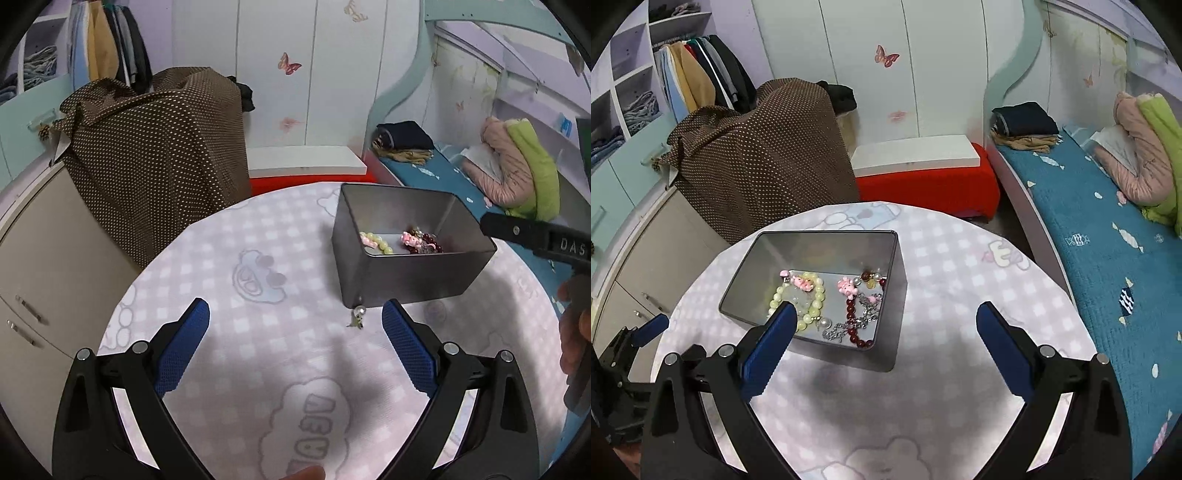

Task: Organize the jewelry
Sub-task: 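Withdraw both open tools from the gray box, then lower the left tool and grasp the silver pearl earring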

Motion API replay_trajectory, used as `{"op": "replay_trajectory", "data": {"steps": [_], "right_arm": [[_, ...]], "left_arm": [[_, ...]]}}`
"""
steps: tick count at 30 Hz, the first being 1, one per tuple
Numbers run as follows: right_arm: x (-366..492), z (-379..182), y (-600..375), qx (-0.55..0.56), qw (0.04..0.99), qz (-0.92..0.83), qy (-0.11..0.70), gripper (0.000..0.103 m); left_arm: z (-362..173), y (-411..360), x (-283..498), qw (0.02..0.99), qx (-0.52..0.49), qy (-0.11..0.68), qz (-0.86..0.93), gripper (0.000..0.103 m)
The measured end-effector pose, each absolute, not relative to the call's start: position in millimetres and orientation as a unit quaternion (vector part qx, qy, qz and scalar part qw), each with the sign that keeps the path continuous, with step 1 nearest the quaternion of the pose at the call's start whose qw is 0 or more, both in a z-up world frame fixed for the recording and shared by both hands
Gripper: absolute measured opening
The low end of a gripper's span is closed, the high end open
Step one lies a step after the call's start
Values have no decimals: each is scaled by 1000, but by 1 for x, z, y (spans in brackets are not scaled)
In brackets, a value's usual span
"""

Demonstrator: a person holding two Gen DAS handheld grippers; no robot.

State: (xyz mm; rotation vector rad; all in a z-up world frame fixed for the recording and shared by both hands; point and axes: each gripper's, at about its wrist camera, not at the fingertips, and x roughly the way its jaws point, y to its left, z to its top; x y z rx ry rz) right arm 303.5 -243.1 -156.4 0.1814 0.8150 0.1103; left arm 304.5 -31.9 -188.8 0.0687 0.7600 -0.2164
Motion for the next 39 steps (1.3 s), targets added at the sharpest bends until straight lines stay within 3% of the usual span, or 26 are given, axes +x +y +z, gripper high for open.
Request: {"op": "replay_trajectory", "data": {"steps": [5, 7, 9, 16, 18, 19, 20, 21, 23, 26, 32, 39], "right_arm": [[317, -160, -237, 74, 907, 56, 411, 92], [322, -162, -235, 68, 904, 58, 418, 80], [327, -165, -232, 64, 899, 60, 429, 55], [336, -177, -225, 54, 889, 64, 450, 26], [335, -177, -226, 49, 890, 61, 450, 17], [335, -176, -227, 51, 889, 62, 450, 15], [335, -176, -229, 52, 889, 63, 451, 13], [335, -176, -229, 53, 889, 63, 451, 13], [335, -176, -227, 46, 890, 60, 451, 13], [335, -176, -225, 46, 890, 59, 450, 13], [333, -176, -224, 41, 890, 60, 450, 12], [333, -176, -223, 40, 890, 60, 449, 12]], "left_arm": [[-202, -45, 314, 917, 54, 380, -110, 95], [-209, -49, 319, 914, 57, 387, -113, 95], [-214, -52, 324, 911, 61, 392, -114, 95], [-234, -63, 342, 896, 71, 421, -121, 94], [-238, -64, 346, 892, 69, 428, -125, 86], [-241, -64, 348, 888, 66, 435, -130, 71], [-241, -64, 349, 889, 63, 434, -131, 66], [-240, -65, 350, 889, 61, 433, -137, 62], [-238, -66, 349, 887, 60, 434, -147, 38], [-238, -62, 349, 883, 48, 439, -158, 10], [-231, -43, 341, 884, 12, 438, -161, 10], [-183, -21, 326, 908, -6, 388, -158, 10]]}}
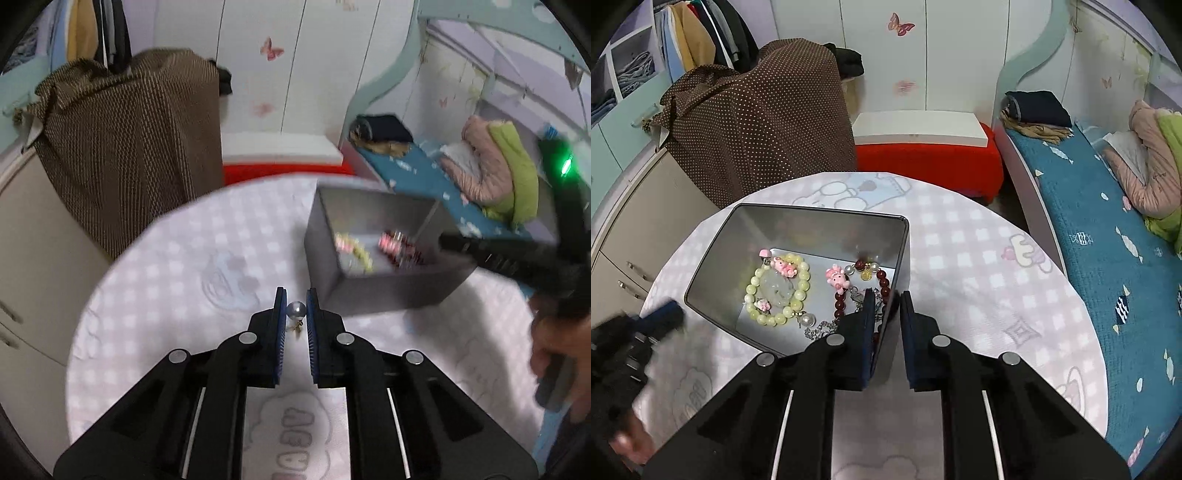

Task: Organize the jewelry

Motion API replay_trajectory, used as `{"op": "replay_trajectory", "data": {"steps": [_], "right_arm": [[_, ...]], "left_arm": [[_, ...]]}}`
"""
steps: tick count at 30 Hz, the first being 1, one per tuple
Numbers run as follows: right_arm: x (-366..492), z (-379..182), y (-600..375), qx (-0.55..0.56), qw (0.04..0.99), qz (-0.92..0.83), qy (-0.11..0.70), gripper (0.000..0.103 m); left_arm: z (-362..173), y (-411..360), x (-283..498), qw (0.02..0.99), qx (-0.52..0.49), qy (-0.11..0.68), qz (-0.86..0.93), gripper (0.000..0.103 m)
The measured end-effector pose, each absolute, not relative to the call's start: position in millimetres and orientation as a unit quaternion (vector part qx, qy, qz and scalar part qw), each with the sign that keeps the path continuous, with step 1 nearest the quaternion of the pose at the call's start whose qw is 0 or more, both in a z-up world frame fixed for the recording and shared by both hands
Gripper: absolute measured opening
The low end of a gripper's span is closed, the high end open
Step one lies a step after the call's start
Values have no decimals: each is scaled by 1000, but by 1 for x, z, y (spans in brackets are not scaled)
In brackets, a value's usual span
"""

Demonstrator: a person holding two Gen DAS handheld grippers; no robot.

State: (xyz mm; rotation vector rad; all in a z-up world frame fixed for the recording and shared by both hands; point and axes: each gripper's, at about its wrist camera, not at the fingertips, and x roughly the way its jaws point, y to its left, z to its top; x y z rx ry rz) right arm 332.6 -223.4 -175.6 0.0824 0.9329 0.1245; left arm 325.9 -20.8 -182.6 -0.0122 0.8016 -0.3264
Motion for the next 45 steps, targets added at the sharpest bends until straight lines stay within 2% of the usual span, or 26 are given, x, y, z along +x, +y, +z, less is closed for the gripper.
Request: {"op": "replay_trajectory", "data": {"steps": [9, 14, 24, 25, 26, 27, 28, 29, 31, 34, 35, 36, 37, 42, 45], "right_arm": [[332, -176, -222, 38, 890, 61, 450, 12], [331, -175, -223, 39, 890, 63, 449, 12], [330, -169, -224, 38, 892, 65, 445, 11], [330, -169, -225, 40, 893, 65, 444, 11], [329, -168, -226, 42, 893, 64, 444, 11], [329, -168, -226, 44, 893, 63, 444, 11], [328, -167, -226, 45, 894, 62, 442, 12], [327, -166, -226, 45, 895, 60, 440, 12], [325, -164, -227, 48, 897, 58, 436, 15], [321, -159, -229, 55, 901, 52, 427, 32], [319, -156, -230, 57, 904, 50, 421, 47], [317, -153, -230, 58, 907, 47, 415, 68], [314, -149, -230, 59, 911, 43, 405, 74], [300, -127, -233, 67, 927, 36, 367, 95], [290, -114, -231, 68, 935, 34, 347, 95]], "left_arm": [[-120, -39, 338, 926, 0, 330, -181, 11], [-119, -60, 354, 920, 6, 336, -201, 11], [-154, -85, 380, 900, 9, 387, -203, 12], [-155, -85, 382, 899, 8, 390, -199, 18], [-157, -84, 384, 898, 8, 394, -194, 43], [-158, -82, 384, 900, 6, 395, -187, 60], [-156, -78, 382, 905, -1, 386, -179, 85], [-155, -75, 380, 908, -3, 380, -176, 91], [-151, -71, 377, 910, -3, 377, -172, 91], [-146, -60, 373, 914, -12, 374, -159, 92], [-144, -57, 371, 914, -15, 373, -157, 92], [-142, -53, 369, 915, -18, 372, -154, 93], [-138, -48, 364, 918, -21, 367, -150, 93], [-122, -33, 337, 934, -22, 336, -123, 96], [-109, -24, 315, 946, -20, 307, -103, 97]]}}
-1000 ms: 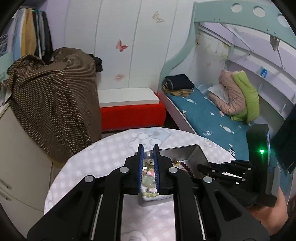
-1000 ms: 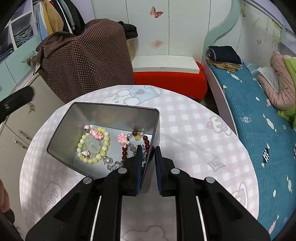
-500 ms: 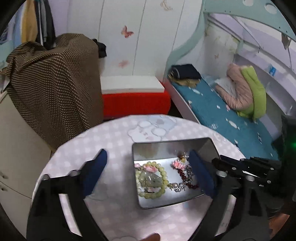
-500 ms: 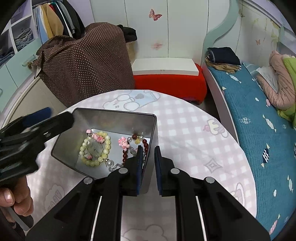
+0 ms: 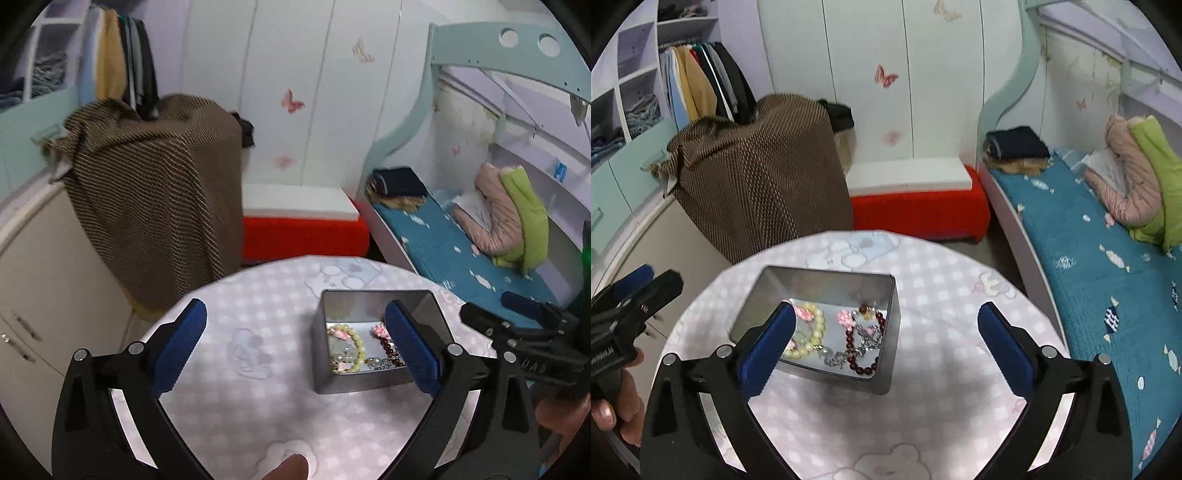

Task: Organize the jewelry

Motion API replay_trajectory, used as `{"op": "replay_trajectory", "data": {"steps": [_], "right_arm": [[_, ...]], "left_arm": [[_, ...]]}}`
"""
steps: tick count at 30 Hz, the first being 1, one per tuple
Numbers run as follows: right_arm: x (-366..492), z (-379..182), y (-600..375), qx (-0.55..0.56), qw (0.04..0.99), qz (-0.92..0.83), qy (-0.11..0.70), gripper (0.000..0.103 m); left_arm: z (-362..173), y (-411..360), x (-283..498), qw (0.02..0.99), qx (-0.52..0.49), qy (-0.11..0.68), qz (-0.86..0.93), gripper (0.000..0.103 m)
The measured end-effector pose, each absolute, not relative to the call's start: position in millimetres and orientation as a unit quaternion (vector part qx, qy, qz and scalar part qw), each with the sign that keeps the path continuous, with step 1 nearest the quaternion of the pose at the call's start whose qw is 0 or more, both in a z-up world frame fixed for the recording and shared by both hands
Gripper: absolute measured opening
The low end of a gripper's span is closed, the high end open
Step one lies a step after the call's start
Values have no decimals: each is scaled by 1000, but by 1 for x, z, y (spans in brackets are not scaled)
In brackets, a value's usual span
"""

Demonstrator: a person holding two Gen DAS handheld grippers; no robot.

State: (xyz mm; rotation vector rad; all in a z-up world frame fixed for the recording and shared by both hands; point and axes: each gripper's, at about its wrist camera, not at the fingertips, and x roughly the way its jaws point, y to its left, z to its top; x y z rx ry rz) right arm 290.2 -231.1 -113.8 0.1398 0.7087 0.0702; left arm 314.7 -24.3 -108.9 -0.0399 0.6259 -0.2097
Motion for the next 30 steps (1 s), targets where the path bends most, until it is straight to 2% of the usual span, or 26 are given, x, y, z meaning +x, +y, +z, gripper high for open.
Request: {"op": "replay_trajectory", "data": {"steps": [15, 30], "right_arm": [[175, -49, -214, 49, 968, 44, 242, 95], [49, -28, -200, 51, 979, 26, 196, 95]], "left_arm": [[-57, -9, 188, 974, 5, 219, -59, 98], [-29, -7, 65, 979, 16, 199, -40, 98]]}}
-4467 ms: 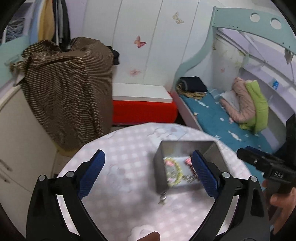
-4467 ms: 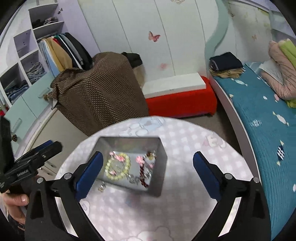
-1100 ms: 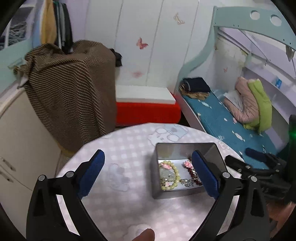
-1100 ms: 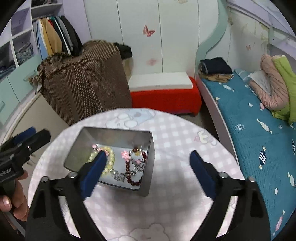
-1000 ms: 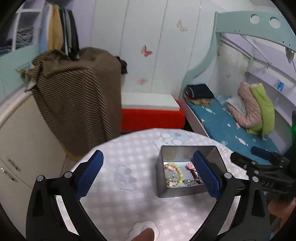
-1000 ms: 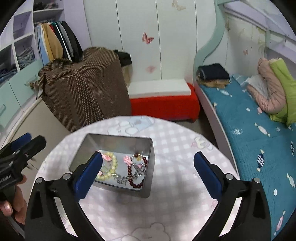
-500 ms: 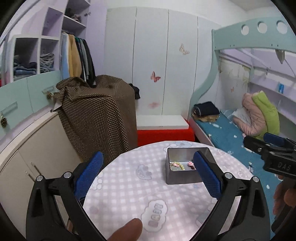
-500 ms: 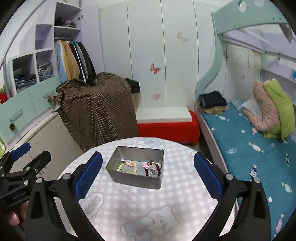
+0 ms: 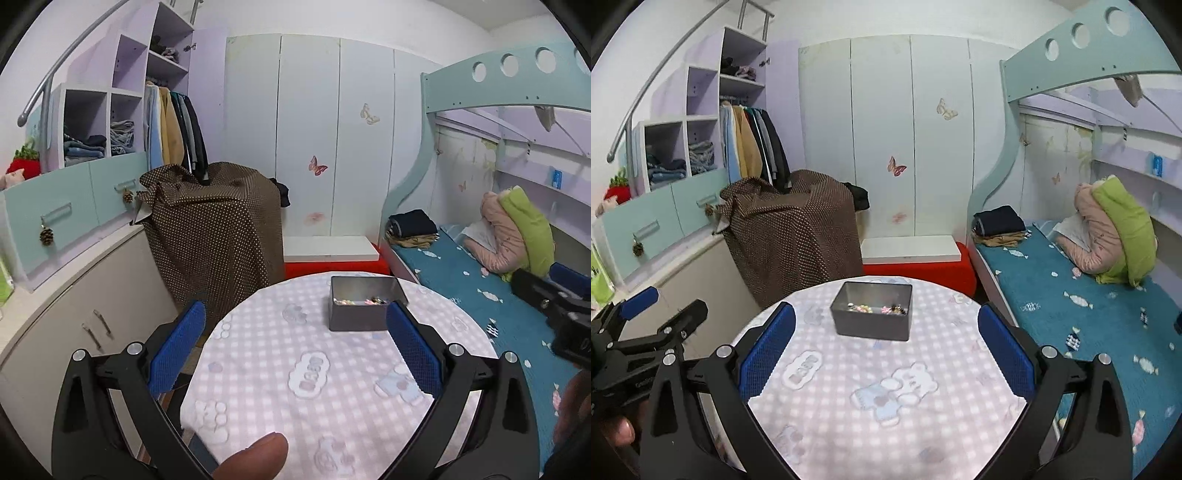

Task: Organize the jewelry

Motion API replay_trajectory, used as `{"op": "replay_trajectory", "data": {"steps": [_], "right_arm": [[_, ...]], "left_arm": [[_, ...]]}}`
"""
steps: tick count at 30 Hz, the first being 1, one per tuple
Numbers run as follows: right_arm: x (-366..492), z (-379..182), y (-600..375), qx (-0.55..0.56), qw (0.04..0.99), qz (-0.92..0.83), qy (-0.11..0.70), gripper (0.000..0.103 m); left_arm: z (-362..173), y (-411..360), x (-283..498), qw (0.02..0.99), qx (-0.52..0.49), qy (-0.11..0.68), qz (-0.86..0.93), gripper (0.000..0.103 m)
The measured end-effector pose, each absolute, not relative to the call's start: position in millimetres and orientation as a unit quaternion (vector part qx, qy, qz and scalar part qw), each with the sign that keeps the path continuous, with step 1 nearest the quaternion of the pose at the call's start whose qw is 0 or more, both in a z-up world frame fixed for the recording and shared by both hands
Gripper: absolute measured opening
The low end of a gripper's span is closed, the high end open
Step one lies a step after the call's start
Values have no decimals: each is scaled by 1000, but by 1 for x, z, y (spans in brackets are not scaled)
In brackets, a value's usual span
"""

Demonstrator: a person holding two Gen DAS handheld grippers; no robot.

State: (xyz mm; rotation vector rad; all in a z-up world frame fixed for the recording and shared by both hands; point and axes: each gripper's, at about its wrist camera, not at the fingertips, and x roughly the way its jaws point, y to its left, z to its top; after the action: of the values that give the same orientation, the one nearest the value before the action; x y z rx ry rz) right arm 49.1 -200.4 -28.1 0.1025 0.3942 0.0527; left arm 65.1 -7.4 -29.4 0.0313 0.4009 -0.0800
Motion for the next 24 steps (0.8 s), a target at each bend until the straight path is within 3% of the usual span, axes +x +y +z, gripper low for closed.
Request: {"op": "replay_trajectory", "data": {"steps": [24], "right_arm": [[11, -32, -164, 18, 985, 27, 169, 95]], "left_arm": [[-5, 7, 3, 989, 21, 150, -2, 98]]}}
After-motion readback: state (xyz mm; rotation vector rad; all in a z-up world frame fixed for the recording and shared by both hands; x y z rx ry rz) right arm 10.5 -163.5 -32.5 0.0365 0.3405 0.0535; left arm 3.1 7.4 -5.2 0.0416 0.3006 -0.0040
